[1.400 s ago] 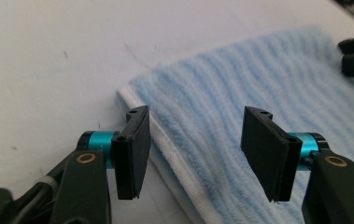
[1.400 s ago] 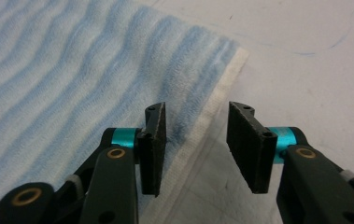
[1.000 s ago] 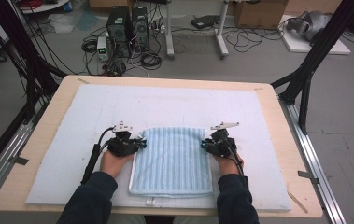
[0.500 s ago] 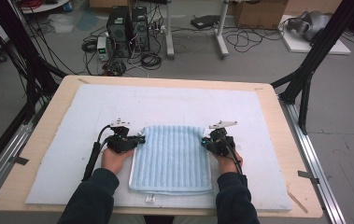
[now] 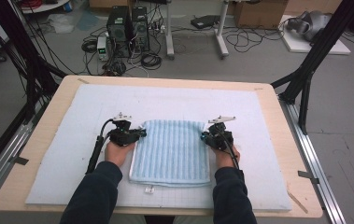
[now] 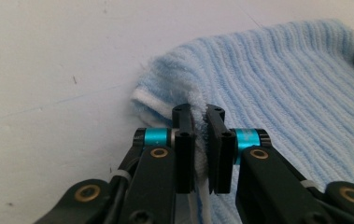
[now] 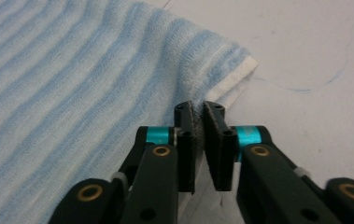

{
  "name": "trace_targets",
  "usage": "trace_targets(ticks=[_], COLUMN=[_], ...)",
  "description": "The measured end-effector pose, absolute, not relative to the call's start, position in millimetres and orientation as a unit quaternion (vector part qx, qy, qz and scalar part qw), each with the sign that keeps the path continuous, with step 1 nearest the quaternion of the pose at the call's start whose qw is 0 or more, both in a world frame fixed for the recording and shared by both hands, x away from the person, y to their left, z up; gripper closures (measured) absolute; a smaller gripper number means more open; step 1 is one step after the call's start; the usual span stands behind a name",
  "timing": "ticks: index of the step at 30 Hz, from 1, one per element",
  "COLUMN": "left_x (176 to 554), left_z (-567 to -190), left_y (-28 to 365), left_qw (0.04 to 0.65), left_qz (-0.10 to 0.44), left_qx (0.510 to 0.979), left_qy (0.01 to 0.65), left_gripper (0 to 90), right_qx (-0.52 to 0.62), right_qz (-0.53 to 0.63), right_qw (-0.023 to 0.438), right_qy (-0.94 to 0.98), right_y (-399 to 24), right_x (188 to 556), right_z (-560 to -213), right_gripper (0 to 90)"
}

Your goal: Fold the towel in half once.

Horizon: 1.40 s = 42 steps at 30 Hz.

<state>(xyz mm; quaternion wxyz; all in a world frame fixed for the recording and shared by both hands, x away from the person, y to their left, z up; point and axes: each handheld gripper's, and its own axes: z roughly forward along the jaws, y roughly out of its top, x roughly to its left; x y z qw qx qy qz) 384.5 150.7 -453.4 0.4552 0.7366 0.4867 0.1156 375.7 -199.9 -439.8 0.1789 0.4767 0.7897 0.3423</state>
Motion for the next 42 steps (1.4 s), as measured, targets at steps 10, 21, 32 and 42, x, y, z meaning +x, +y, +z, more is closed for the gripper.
trace_targets(ticks=[10, 21, 32, 42], left_x=[383, 410, 410, 413], left_z=[-441, -453, -450, -449], left_y=[165, 162, 144, 155], left_qw=[0.479, 0.453, 0.401, 0.406], left_qz=[0.154, 0.154, 0.196, 0.219], left_qx=[0.72, 0.72, 0.763, 0.73], left_qy=[0.477, 0.503, 0.468, 0.504], left_gripper=[59.8, 60.6, 86.1, 59.8], right_qx=[0.465, 0.447, 0.442, 0.441], right_qz=[0.363, 0.371, 0.37, 0.368], right_qw=[0.19, 0.184, 0.183, 0.18], right_qy=[0.785, 0.793, 0.796, 0.799], right_y=[-202, -202, -200, -199], right_x=[364, 356, 353, 354], right_z=[-428, -424, -423, -424], right_gripper=[62.7, 63.1, 62.7, 62.4])
